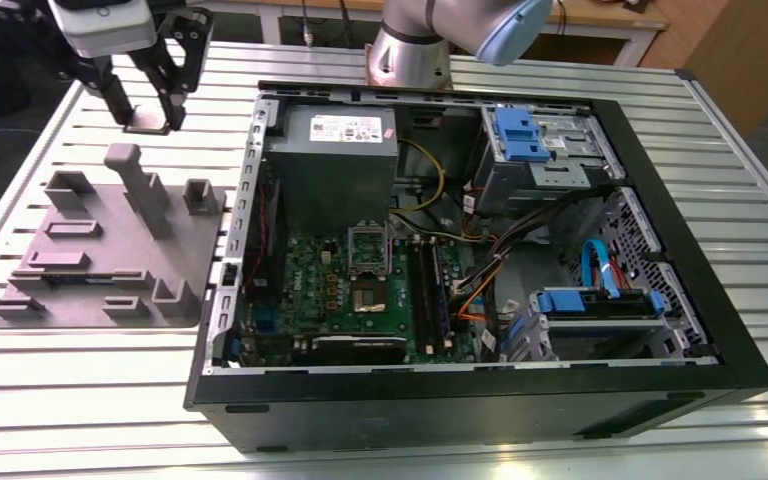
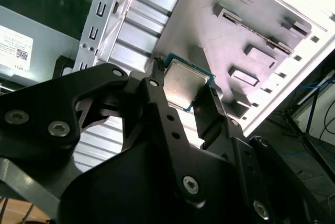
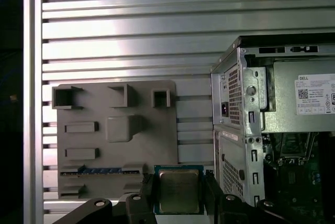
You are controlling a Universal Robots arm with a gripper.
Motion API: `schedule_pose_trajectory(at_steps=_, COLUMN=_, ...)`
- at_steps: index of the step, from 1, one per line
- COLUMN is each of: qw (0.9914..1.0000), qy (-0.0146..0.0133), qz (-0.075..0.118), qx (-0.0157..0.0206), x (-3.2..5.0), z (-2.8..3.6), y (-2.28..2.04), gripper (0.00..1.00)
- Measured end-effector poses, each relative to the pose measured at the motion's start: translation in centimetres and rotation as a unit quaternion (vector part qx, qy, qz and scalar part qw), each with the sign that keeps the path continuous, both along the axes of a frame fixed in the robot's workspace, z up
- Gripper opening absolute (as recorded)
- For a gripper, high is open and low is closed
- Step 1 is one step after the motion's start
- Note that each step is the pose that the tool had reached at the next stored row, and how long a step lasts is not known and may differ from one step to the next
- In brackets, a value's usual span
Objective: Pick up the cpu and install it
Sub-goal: 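Pick up the cpu and move it towards the insertion slot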
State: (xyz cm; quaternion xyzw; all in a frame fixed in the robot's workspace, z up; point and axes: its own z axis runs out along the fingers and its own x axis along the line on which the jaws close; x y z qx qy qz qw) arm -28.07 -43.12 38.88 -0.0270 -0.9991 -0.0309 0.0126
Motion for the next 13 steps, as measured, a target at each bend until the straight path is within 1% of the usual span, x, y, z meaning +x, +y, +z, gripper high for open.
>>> schedule_pose_trajectory(at_steps=13, qw=1.00000, qy=0.0000, qz=0.000, qx=0.0000, x=0.50, z=0.00, y=0.00, gripper=0.47)
